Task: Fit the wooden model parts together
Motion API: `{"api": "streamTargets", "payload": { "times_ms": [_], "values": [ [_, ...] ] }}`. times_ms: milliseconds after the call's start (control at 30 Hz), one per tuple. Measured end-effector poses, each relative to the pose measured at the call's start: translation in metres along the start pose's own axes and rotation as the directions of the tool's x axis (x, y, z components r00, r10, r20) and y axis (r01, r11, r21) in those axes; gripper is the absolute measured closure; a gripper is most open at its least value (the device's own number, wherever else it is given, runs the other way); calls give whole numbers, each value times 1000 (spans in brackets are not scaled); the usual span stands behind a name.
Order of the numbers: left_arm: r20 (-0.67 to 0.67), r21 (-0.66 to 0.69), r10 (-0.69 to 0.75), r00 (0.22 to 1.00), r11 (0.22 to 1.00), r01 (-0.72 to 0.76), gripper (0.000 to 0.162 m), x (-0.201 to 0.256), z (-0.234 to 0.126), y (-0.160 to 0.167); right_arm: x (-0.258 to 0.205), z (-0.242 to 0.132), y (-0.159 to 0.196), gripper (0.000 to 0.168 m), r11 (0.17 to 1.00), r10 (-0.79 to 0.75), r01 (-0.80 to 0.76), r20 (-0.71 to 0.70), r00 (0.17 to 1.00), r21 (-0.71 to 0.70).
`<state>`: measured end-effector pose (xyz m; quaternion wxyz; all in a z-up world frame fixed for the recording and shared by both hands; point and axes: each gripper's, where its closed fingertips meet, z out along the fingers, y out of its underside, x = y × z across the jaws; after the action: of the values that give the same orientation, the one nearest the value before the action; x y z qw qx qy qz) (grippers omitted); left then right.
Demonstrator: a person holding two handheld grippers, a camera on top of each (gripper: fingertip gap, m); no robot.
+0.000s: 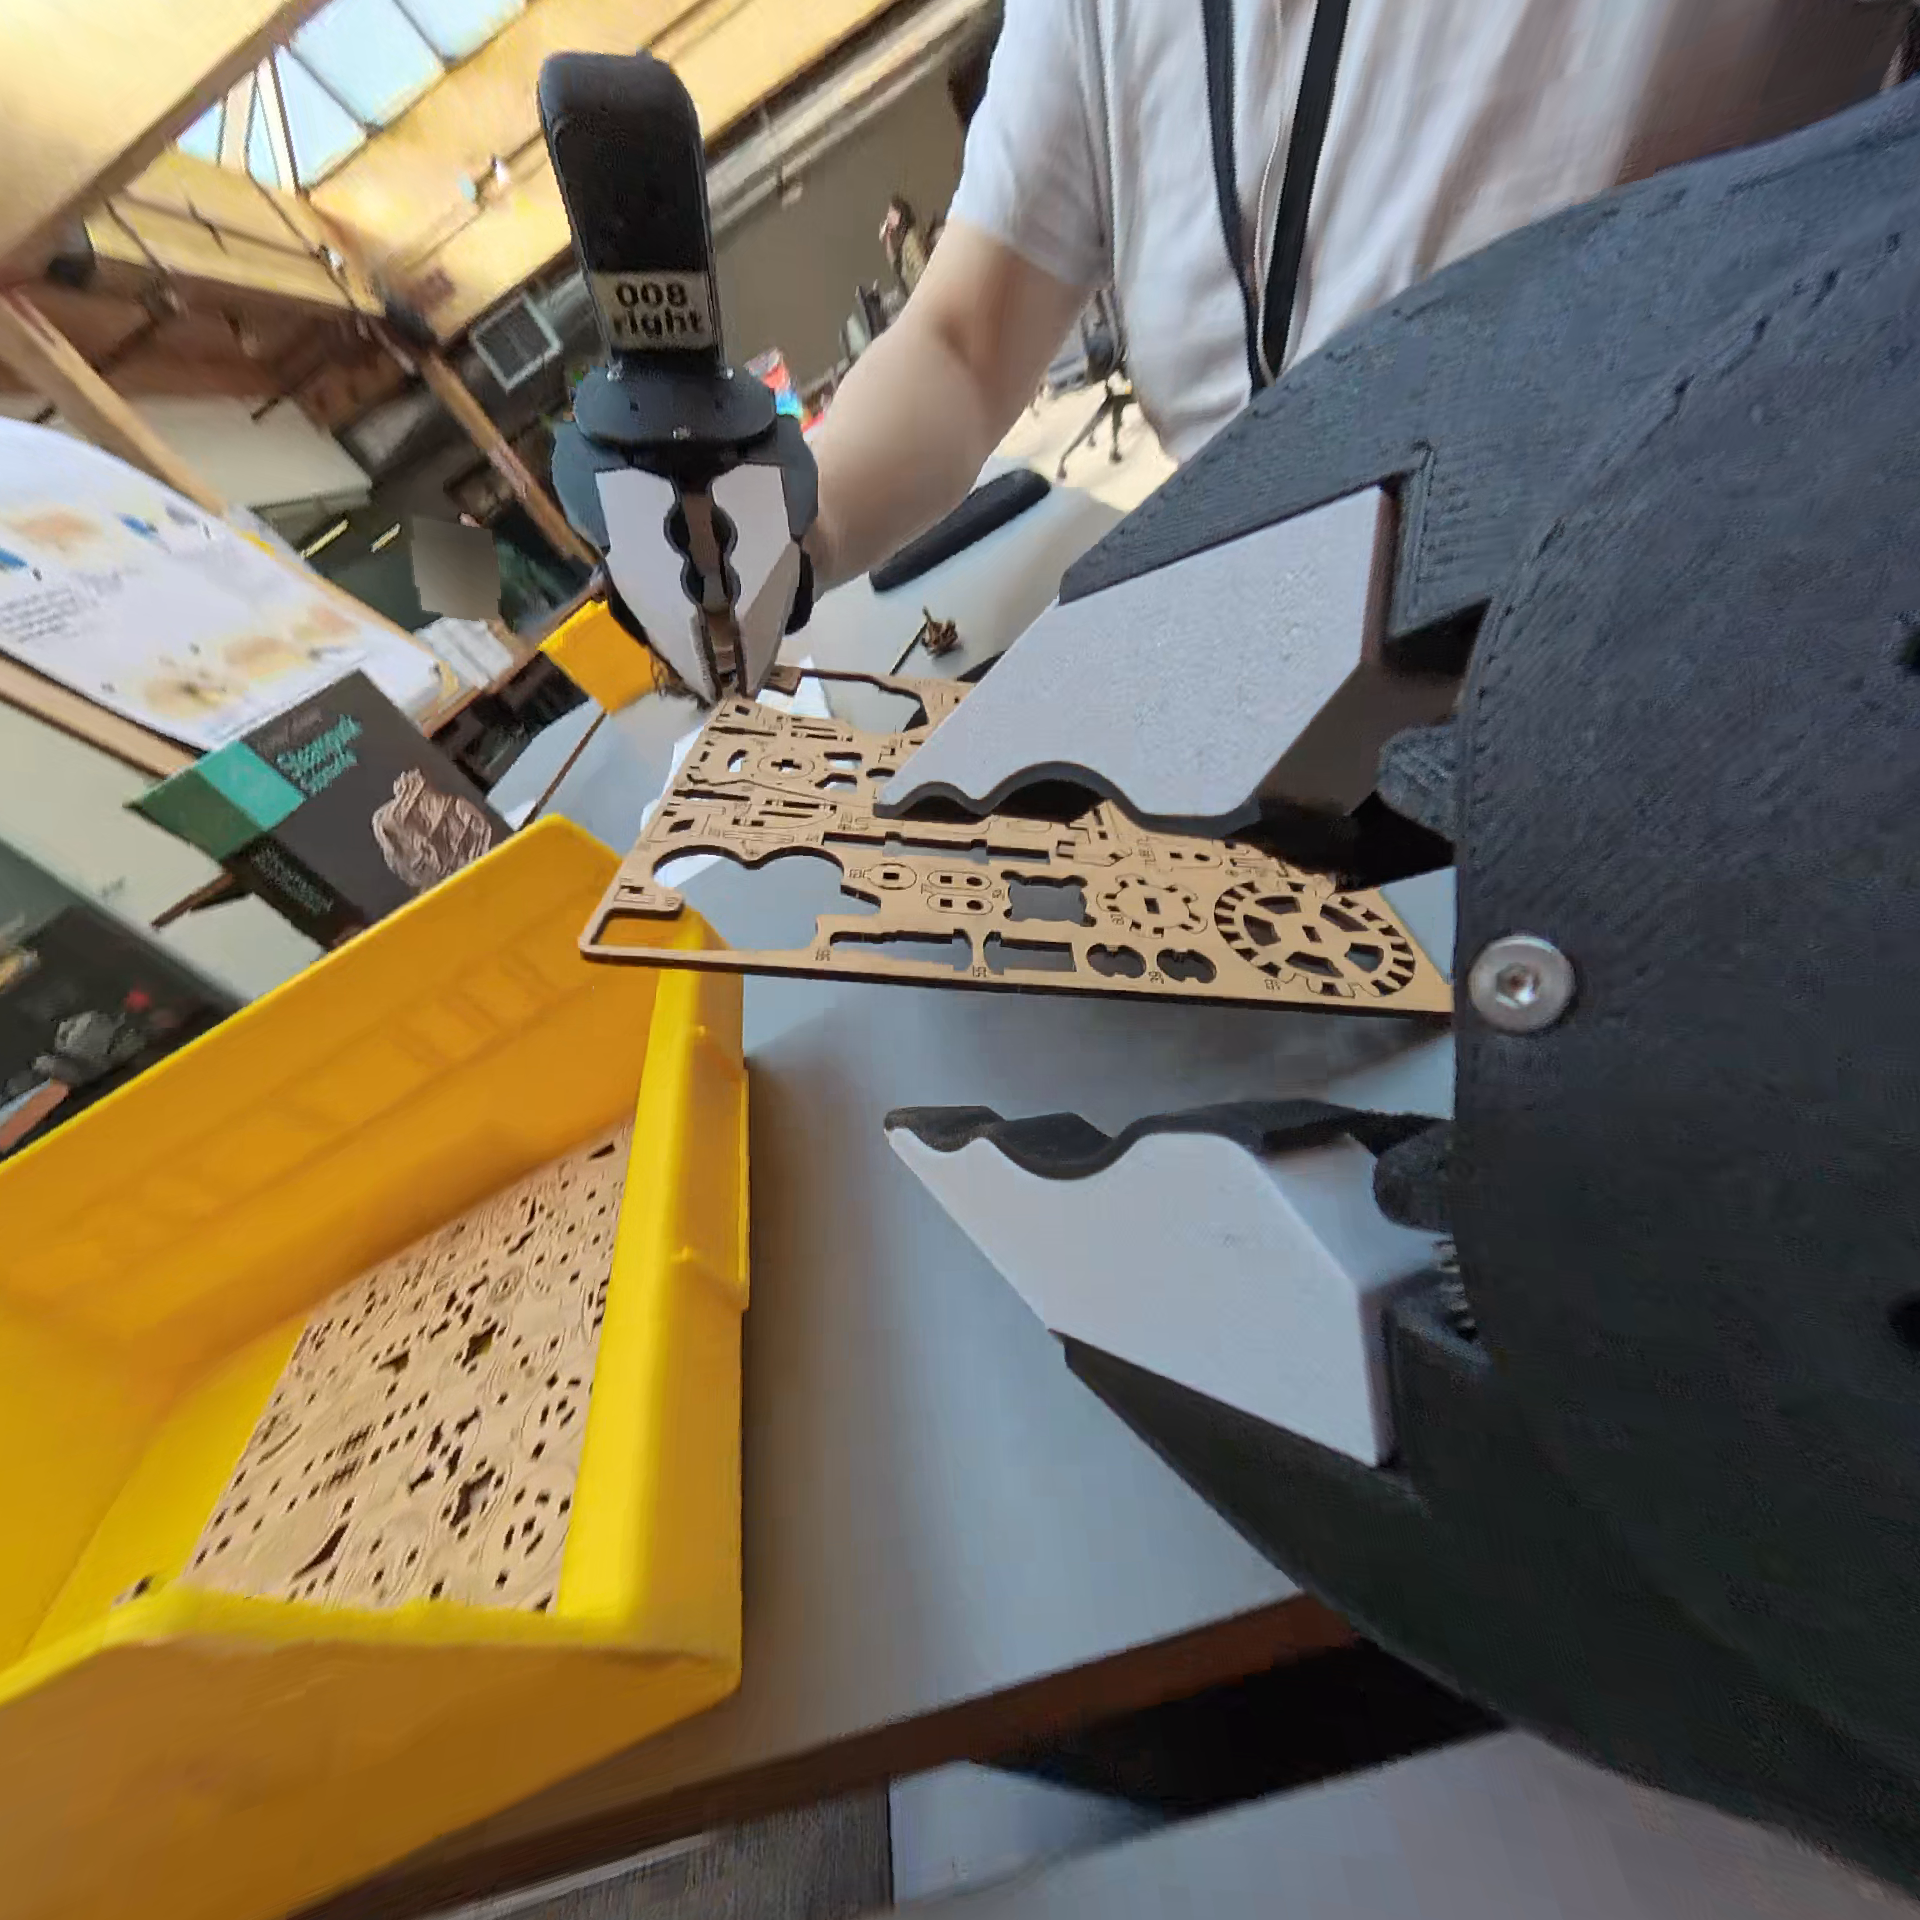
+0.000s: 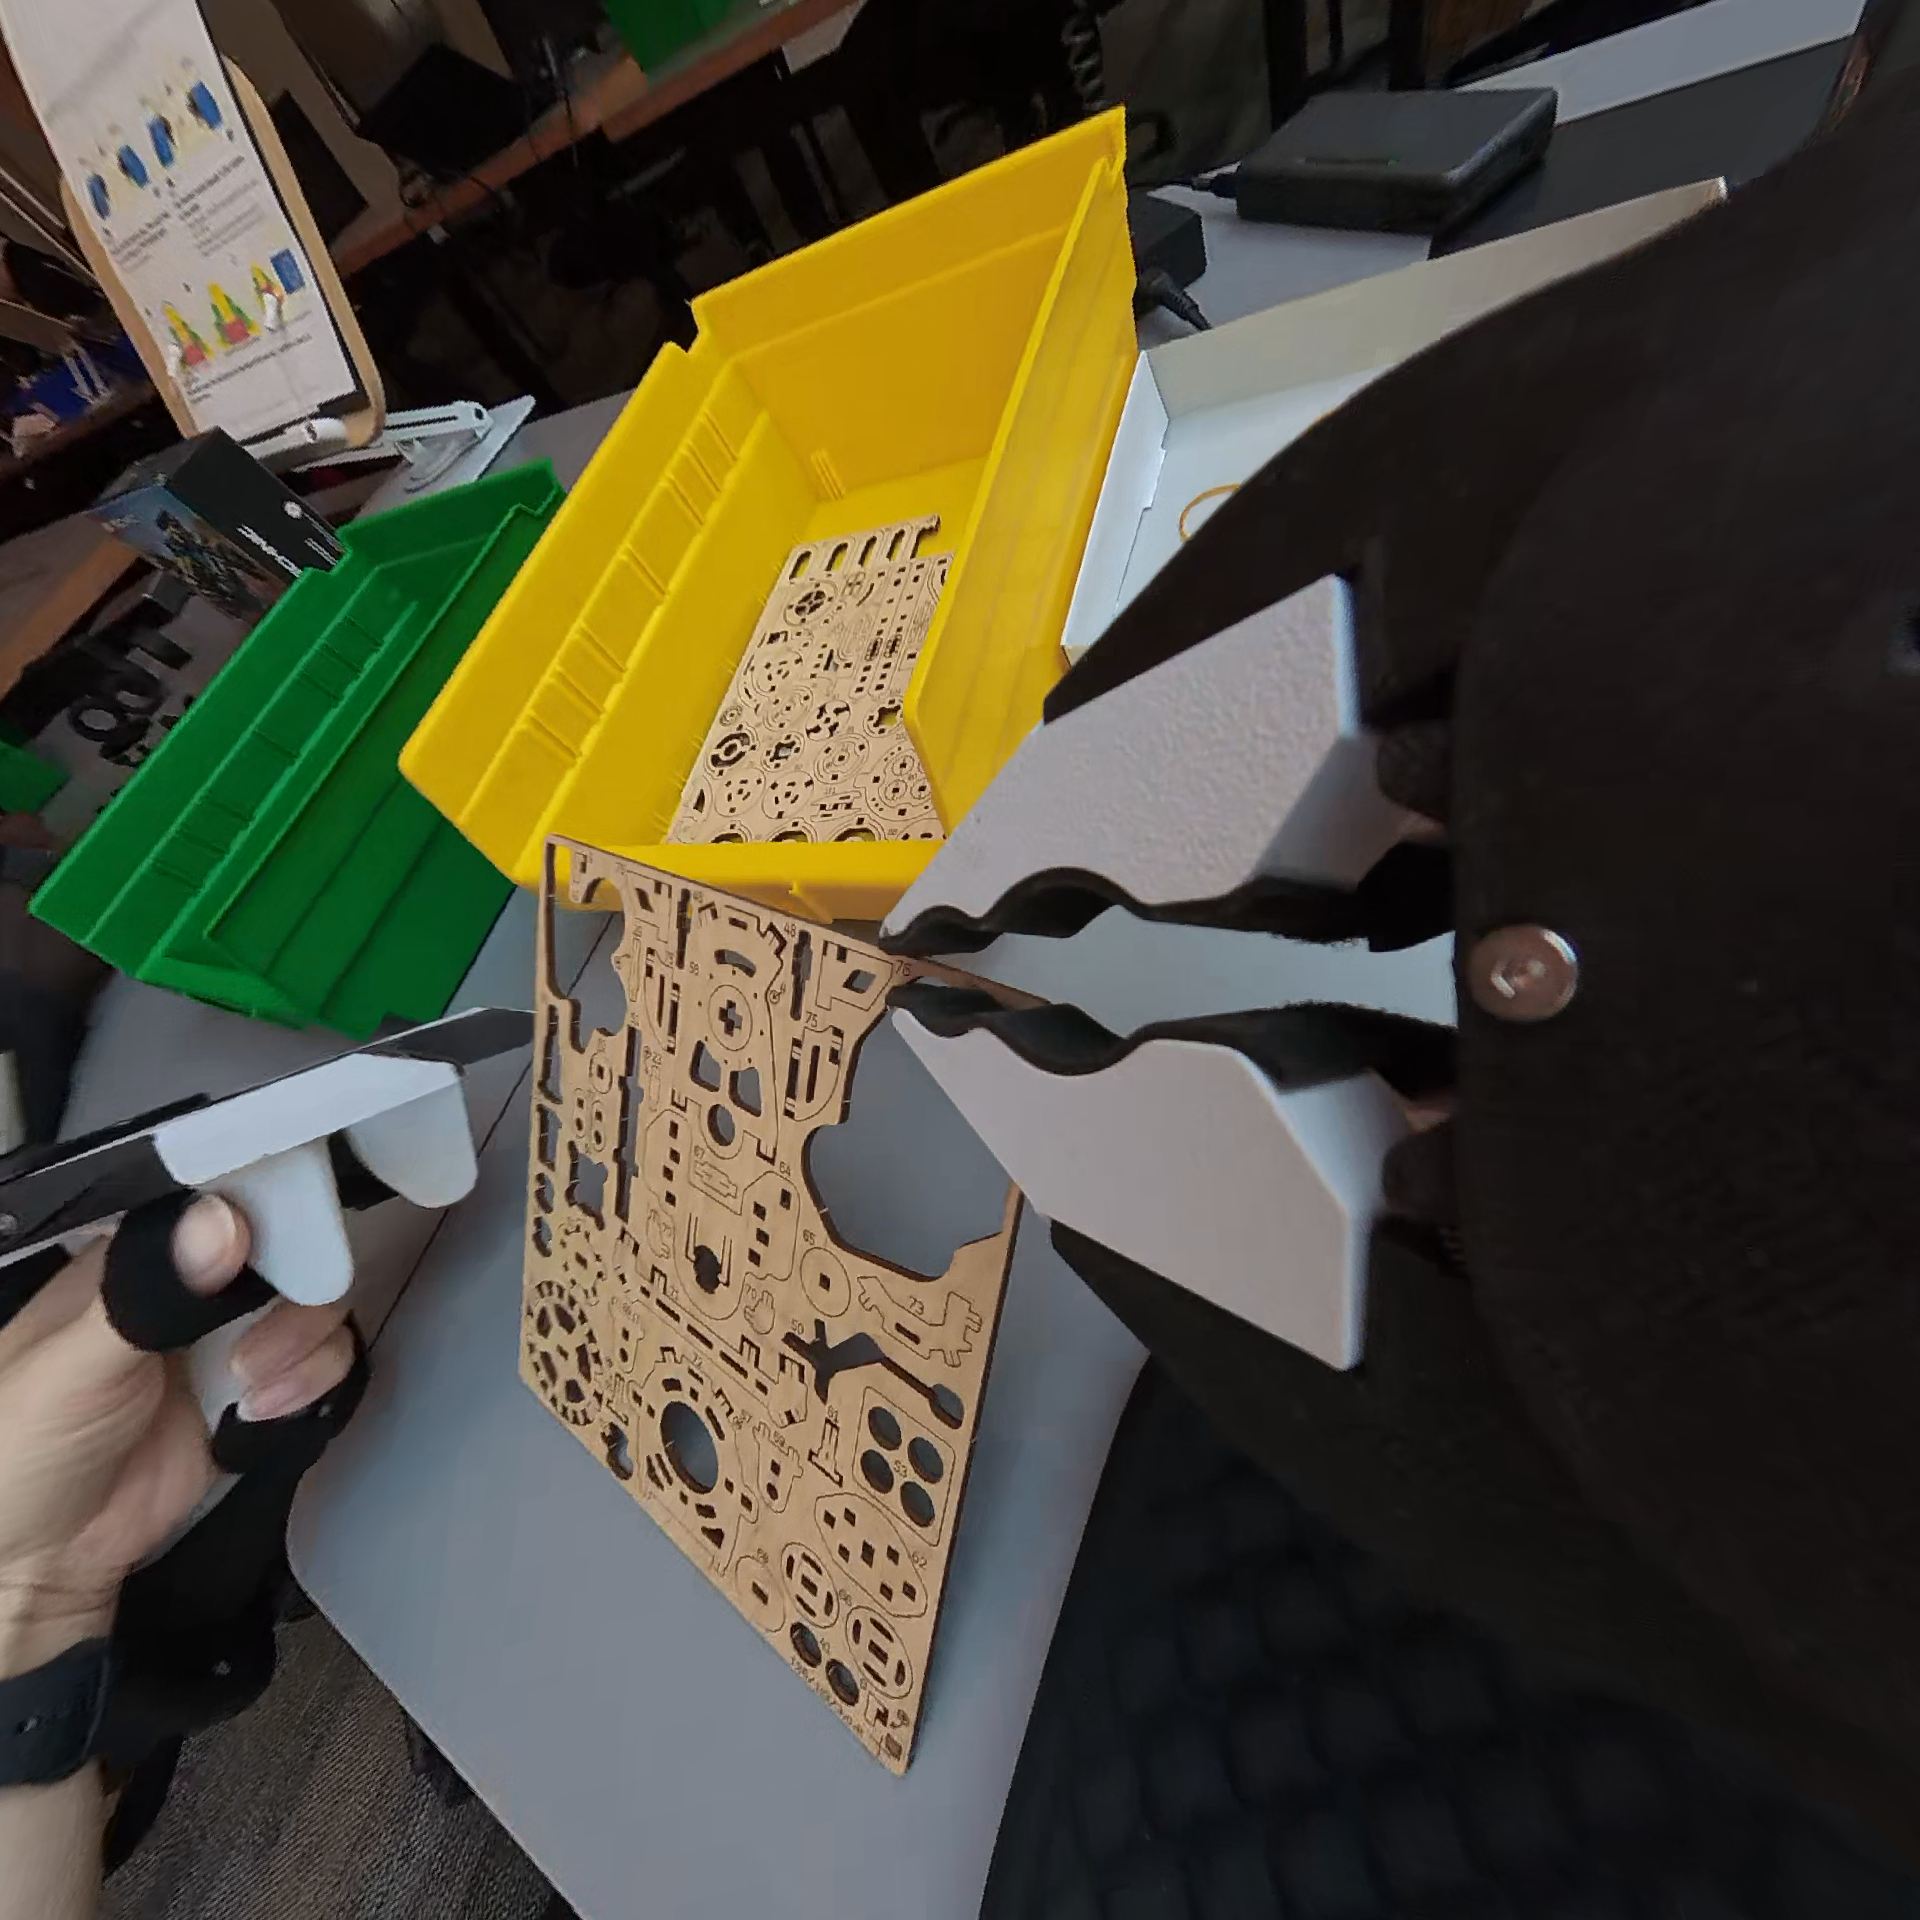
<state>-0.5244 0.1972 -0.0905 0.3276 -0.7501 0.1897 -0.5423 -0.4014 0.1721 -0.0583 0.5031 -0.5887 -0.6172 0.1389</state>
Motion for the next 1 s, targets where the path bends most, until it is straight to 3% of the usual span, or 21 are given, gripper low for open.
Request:
{"api": "streamTargets", "payload": {
  "times_ms": [100,233,333,367,500,567,800,1000],
  "values": [
    [-36,-100,27,999,995,-30,112,2,15,18,1,-9,-6,164,998,-53,54,-17,998,33],
    [-137,-176,90,986,978,-114,145,26,29,33,8,-16,-4,164,997,-57,58,-24,998,49],
    [-160,-85,114,981,988,-128,155,47,28,17,17,-25,6,161,994,84,-83,-15,996,76],
    [-154,-34,110,982,993,-116,160,53,27,9,20,-31,7,151,980,166,-165,-5,986,115],
    [-139,55,201,970,979,-195,162,80,22,0,38,-60,18,124,794,545,-549,93,833,262],
    [-133,68,230,964,973,-223,162,93,24,0,37,-69,22,123,703,626,-647,175,760,296],
    [-106,95,288,952,956,-279,162,139,53,-16,19,-87,3,110,599,663,-747,345,665,289],
    [-146,144,349,926,933,-329,162,184,75,-38,22,-109,5,115,504,705,-809,397,588,303]
  ]
}}
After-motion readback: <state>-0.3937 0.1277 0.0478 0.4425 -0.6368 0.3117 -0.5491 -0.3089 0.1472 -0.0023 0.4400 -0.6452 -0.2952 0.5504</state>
